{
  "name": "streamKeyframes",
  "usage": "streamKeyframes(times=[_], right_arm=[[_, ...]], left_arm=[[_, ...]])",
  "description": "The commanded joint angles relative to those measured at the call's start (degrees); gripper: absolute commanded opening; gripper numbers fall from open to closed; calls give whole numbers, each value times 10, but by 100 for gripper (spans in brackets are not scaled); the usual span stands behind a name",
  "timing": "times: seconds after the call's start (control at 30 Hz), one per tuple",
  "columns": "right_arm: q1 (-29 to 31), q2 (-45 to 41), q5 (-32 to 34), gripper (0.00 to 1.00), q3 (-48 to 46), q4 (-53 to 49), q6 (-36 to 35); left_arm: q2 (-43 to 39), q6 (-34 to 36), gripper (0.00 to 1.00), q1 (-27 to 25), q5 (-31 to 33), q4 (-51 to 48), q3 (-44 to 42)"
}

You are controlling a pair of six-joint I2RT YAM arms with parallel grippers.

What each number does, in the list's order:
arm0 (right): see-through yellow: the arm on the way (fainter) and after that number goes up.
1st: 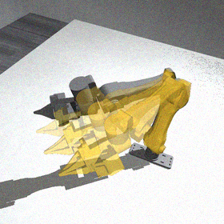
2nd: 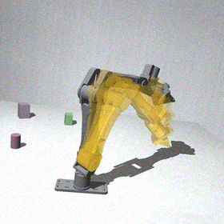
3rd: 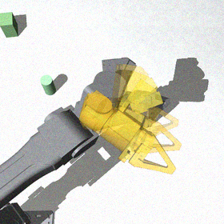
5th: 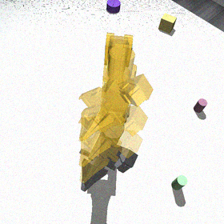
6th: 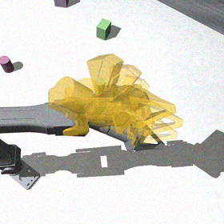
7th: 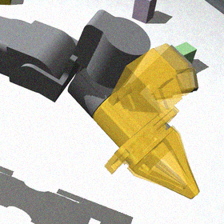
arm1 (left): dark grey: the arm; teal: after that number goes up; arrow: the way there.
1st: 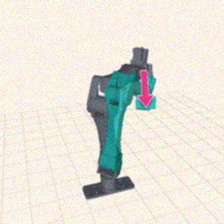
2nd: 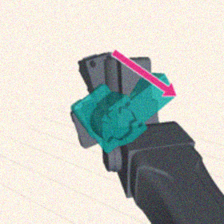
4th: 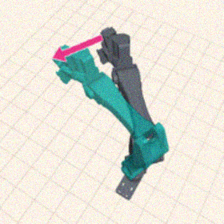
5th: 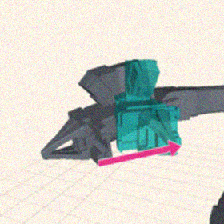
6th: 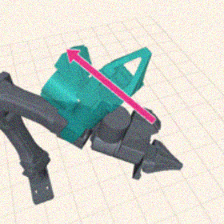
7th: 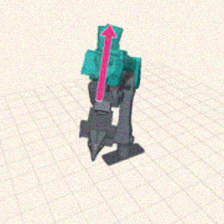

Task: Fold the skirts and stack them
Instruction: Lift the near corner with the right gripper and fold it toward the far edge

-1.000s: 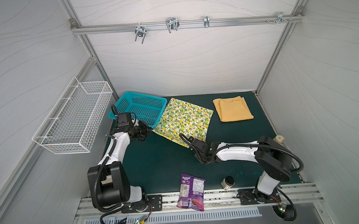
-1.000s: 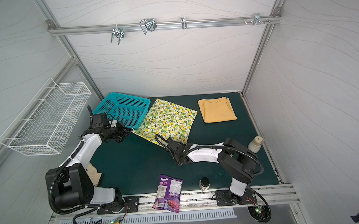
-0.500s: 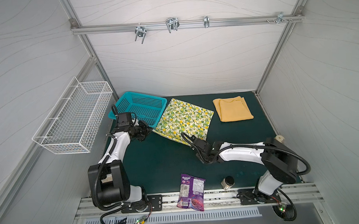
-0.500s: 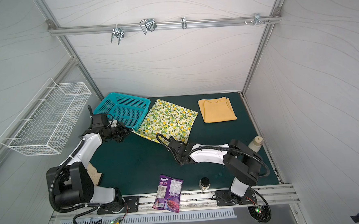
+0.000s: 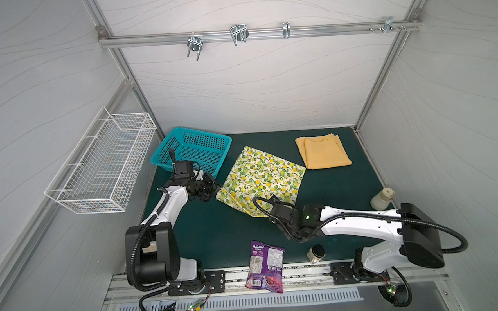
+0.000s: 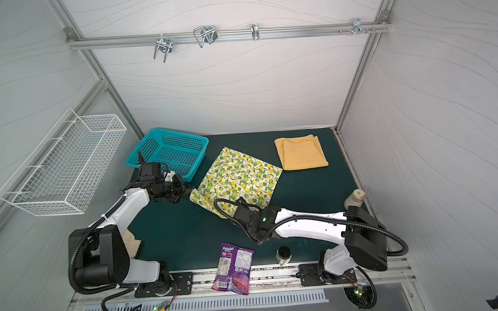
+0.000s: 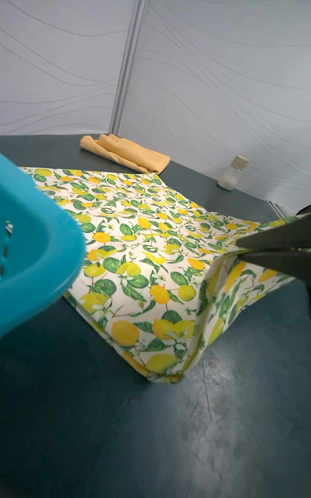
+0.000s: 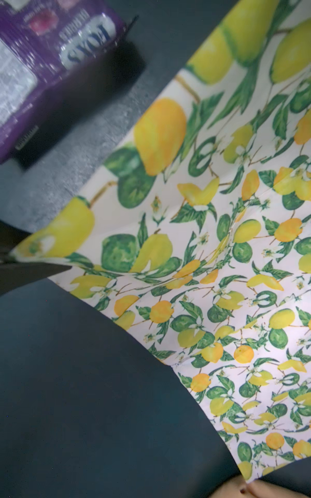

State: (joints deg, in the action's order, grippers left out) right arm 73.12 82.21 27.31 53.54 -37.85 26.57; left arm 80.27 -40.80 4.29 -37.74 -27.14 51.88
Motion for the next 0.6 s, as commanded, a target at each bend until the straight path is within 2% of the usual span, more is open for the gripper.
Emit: streamKeyframes(times=[0.0, 0.27, 0.4, 0.57], right_arm=[[44, 14, 17, 6, 30, -63, 67], [103, 59, 38, 6, 106, -95, 98], [94, 38, 42, 6, 102, -99, 97], [60, -10, 22, 7, 72, -97, 94]], left_arm=[[-29, 35, 0, 0, 21, -36, 42], [-49, 45, 0, 0, 64, -115, 154], [-47, 29, 0, -2, 61, -104, 168], [-32, 10, 0, -29, 61, -64, 156]])
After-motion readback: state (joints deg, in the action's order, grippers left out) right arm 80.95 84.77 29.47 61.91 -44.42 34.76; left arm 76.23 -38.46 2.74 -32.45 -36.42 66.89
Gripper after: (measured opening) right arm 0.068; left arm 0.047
